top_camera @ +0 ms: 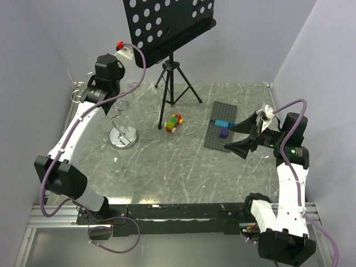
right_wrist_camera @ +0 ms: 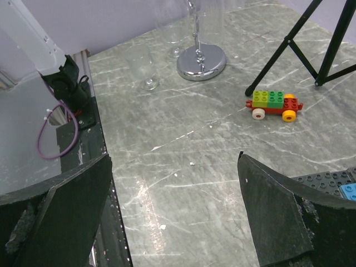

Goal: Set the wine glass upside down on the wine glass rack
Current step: Turn the wine glass upside down at the wine rack.

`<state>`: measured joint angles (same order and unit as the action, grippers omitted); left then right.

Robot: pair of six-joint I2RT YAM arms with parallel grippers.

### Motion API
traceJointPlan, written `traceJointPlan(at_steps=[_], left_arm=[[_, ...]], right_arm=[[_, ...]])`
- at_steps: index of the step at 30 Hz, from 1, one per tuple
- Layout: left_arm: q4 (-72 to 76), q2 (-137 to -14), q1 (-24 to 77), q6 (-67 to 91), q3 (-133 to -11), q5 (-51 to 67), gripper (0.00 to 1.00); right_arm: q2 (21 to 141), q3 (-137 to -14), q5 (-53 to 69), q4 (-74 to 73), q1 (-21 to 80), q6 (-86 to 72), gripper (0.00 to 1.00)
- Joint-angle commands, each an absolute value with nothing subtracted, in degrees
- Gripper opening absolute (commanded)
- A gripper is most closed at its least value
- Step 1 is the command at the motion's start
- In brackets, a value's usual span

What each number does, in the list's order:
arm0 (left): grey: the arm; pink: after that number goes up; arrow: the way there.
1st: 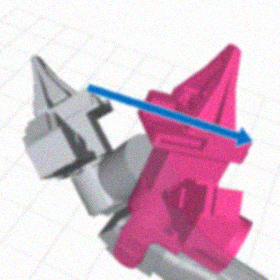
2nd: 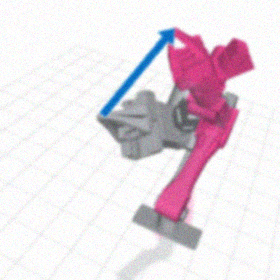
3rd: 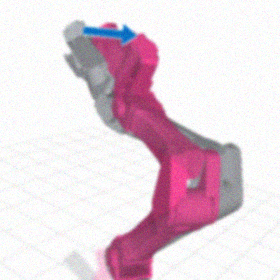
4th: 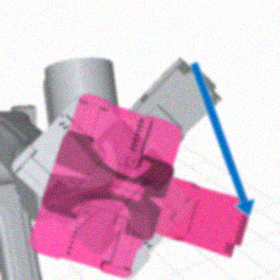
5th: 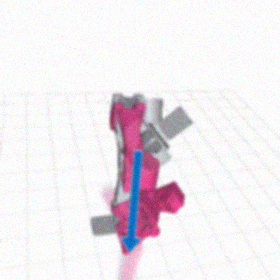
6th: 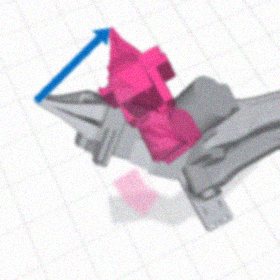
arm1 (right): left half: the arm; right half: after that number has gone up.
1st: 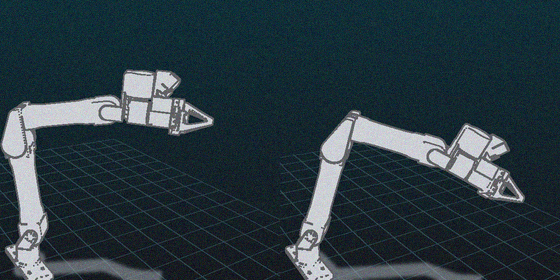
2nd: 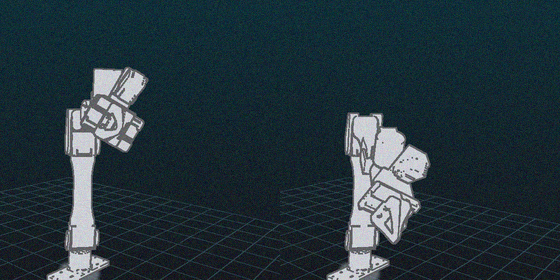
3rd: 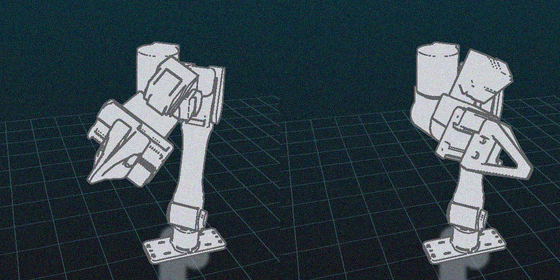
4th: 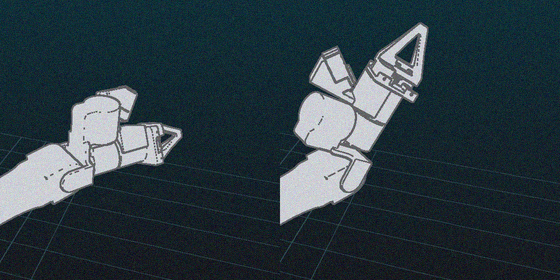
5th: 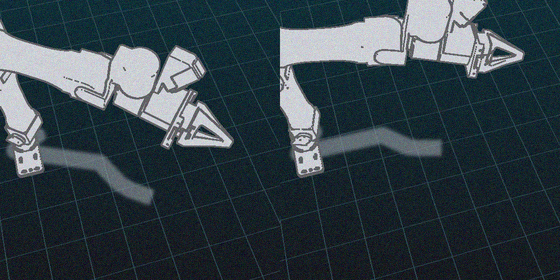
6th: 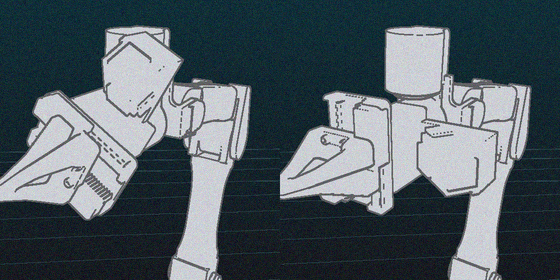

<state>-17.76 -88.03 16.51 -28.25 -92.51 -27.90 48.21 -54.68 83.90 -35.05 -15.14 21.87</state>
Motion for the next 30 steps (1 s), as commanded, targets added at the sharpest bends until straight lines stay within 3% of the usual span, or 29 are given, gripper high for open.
traceJointPlan(at_steps=[1,12,23,30], left_arm=[[-16.4,-85.1,16.2,-27.2,-92.7,-29.4,0.36],[-17.2,-81.3,16.2,-22.2,-93.9,-26.5,0.64],[-19.2,-75.6,16.1,-15.4,-94.0,-22.6,0.82],[-22.1,-67.8,15.8,-5.3,-92.6,-13.7,0.92]], right_arm=[[47.6,-54.4,91.8,-32.2,-14.7,22.2,1.00],[48.0,-54.6,91.3,-32.6,-14.7,22.9,1.00],[48.3,-55.2,90.5,-34.7,-14.7,25.3,1.00],[49.1,-56.8,87.9,-39.7,-14.8,30.4,1.00]])
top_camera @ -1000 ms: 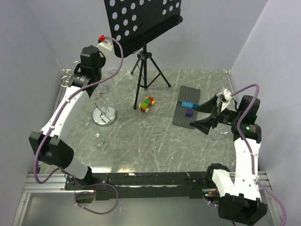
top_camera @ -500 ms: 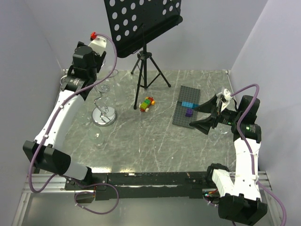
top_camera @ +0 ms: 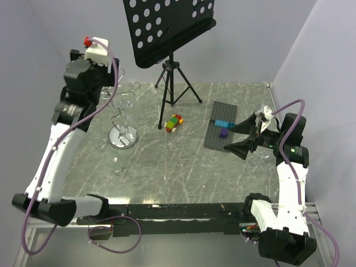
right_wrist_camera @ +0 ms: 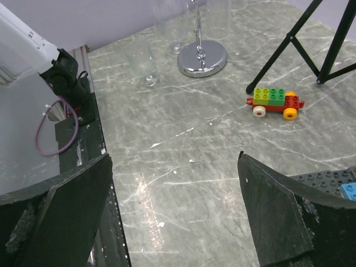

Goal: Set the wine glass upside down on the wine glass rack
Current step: Turn the wine glass upside down at the wine rack, then pick up the wine glass at the center of the board.

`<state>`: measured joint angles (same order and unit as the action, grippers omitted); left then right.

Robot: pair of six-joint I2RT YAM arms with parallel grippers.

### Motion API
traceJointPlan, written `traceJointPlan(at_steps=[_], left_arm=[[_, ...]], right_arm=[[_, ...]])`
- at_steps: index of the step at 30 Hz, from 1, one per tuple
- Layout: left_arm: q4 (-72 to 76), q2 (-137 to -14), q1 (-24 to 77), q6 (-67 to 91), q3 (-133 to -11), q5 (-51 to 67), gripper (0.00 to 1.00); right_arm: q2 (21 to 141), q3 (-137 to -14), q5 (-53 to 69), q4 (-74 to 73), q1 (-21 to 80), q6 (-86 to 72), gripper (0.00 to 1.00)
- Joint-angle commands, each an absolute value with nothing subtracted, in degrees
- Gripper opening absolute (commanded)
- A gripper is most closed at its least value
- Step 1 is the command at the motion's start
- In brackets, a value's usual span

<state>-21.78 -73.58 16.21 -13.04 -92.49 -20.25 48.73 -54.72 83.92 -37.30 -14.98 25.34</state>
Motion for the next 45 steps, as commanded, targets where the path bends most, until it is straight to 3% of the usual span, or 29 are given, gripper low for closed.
traceJointPlan(at_steps=[1,10,19,28,45], left_arm=[[-22.1,-66.0,15.8,-4.1,-91.7,-12.4,0.93],[-24.0,-49.6,15.8,7.6,-80.2,-2.2,1.00],[-28.1,-34.3,15.8,15.3,-71.5,8.7,1.00],[-32.4,-23.5,15.8,20.5,-65.7,13.8,0.97],[-29.4,-17.6,16.3,26.4,-56.0,21.7,0.97]], right_arm=[[49.3,-56.8,87.5,-39.9,-14.9,30.8,1.00],[49.7,-56.6,86.8,-42.0,-17.8,34.1,1.00],[49.0,-66.3,77.7,-71.6,-17.7,52.4,1.00],[43.0,-68.1,70.5,-69.8,-17.8,43.5,1.00],[35.9,-68.9,64.2,-69.4,-17.7,38.3,1.00]])
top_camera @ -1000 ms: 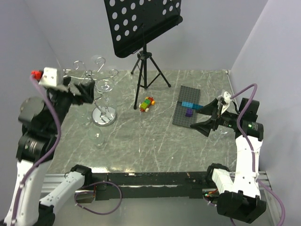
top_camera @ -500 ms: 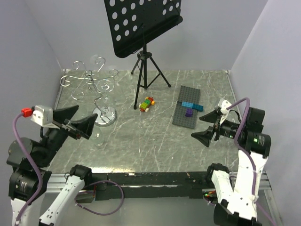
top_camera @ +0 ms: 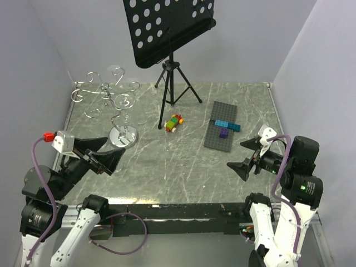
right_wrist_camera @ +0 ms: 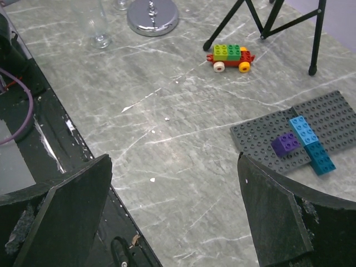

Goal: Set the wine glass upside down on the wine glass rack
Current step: Pick up the wine glass at the center of the board.

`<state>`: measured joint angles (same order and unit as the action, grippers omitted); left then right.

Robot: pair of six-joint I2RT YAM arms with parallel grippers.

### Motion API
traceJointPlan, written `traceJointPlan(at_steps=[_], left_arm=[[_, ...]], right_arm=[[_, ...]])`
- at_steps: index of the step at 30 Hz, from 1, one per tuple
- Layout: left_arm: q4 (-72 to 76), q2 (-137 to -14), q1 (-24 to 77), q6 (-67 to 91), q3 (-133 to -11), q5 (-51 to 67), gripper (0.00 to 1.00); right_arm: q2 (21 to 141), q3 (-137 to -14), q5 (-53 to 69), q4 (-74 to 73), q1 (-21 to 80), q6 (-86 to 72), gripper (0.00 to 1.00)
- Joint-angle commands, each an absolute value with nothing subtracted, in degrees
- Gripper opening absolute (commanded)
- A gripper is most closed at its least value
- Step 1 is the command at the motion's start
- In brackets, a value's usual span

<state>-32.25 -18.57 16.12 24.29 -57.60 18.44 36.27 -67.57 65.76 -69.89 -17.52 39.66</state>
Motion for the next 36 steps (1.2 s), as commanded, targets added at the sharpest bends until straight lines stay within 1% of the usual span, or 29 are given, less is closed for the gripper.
traceJointPlan(at_steps=[1,15,27,32,36], left_arm=[[-29.3,-17.6,16.3,26.5,-55.6,22.3,0.97],[-27.8,-16.3,16.3,31.3,-51.0,26.1,0.97],[-27.9,-16.3,16.3,30.4,-49.7,28.0,0.97],[-28.6,-15.7,16.3,30.5,-49.8,27.7,0.97],[-28.9,-14.4,16.3,31.2,-49.0,27.2,0.97]], right_arm=[[35.9,-69.2,63.6,-69.6,-17.8,38.3,1.00],[42.4,-73.7,53.9,-72.5,-17.7,35.6,1.00],[49.5,-79.6,35.3,-72.9,-17.7,34.2,1.00],[51.6,-81.7,34.1,-72.9,-17.8,34.3,1.00],[53.2,-81.1,34.5,-72.2,-17.8,34.0,1.00]])
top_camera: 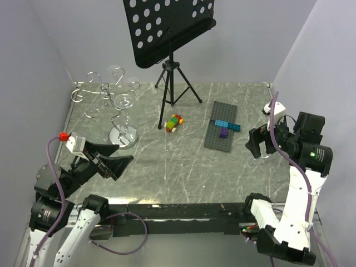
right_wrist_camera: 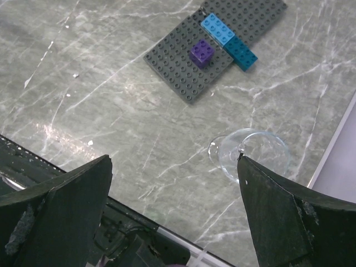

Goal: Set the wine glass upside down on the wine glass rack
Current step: Pick up the wine glass at the center of the board.

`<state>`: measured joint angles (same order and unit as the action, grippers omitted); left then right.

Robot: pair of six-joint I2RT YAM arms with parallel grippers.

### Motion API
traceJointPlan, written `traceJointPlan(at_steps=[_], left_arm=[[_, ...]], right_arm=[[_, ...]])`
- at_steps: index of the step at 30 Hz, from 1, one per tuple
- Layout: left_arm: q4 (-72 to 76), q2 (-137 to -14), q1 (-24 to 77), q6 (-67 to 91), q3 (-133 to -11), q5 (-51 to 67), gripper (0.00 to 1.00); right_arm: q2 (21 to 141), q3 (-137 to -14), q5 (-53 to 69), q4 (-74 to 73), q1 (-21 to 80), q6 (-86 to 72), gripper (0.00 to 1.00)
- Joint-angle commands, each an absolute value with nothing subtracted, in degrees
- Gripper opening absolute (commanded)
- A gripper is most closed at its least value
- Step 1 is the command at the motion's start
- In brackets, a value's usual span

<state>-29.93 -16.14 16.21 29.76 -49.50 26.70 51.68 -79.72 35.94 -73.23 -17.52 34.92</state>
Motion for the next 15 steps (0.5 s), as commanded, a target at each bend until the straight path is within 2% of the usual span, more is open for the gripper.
traceJointPlan(at_steps=[1,8,15], left_arm=[[-28.8,-14.2,16.3,31.4,-48.9,27.2,0.97],[-29.5,-14.9,16.3,30.9,-48.9,27.2,0.97],[-28.0,-15.8,16.3,30.8,-47.7,28.5,0.97]], right_arm=[[53.5,-80.9,34.6,-72.1,-17.8,34.0,1.00],[54.2,-80.2,34.7,-71.9,-17.8,35.0,1.00],[56.3,-82.3,28.7,-72.6,-18.2,37.5,1.00]])
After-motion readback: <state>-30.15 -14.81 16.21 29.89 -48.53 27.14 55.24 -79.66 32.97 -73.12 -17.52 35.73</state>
